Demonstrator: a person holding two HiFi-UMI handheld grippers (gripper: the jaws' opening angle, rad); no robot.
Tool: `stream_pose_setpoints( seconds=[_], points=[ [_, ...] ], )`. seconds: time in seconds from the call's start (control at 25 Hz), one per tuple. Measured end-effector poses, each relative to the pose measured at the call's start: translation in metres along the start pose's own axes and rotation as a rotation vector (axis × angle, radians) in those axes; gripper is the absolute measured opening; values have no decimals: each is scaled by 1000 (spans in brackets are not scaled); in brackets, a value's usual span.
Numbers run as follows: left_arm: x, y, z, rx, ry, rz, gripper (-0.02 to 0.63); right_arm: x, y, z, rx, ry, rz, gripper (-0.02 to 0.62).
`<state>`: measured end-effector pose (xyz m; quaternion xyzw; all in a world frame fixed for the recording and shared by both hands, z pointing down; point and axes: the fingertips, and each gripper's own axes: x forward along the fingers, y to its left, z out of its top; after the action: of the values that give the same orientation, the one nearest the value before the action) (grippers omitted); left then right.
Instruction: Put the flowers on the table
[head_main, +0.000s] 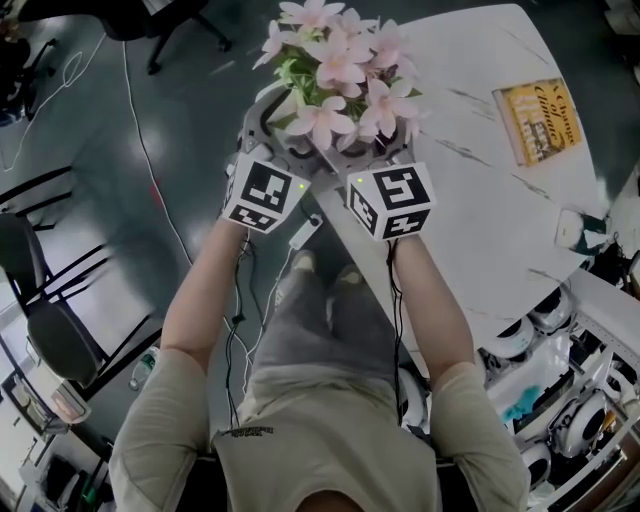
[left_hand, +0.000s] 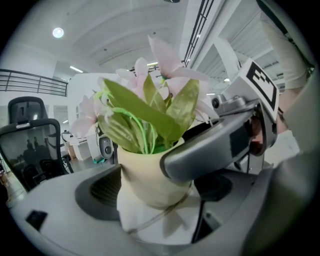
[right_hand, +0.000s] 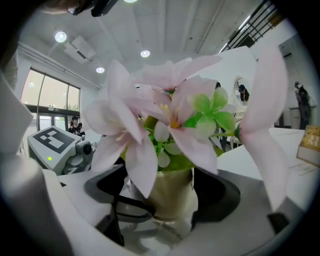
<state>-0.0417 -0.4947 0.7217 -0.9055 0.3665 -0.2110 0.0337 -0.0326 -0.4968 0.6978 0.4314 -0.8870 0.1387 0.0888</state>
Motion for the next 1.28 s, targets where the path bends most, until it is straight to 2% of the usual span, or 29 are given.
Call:
stream_pose_setpoints(
  seconds=[0.28,0.48,0.56,0.72,0.8,1.0,1.12,1.28],
  points=[
    [-22,0,11,-20,12,23,456,-26,0,8,-6,9,-33,433],
    [-52,0,44,-36,2,45,456,-61,5,47,-34,-9,-64,433],
    [-68,-2,67,-64,-12,45,456,-78,11,68,-44,-20,-77,433],
    [-106,-13,121,-181,-44,-1,453,-121,25,117,-61,-46,-120,433],
    [-124,-16,150,-210,-61,5,428,-145,31,147,-66,-66,-137,433],
    [-164,-21,210,-209,-97,26,363,-199,46,214,-77,-128,-144,427],
    [-188,-27,247,-204,-118,35,331,-231,54,250,-97,-166,-156,373],
    [-223,-36,305,-141,-164,51,285,-273,69,297,-113,-229,-161,329]
  ],
)
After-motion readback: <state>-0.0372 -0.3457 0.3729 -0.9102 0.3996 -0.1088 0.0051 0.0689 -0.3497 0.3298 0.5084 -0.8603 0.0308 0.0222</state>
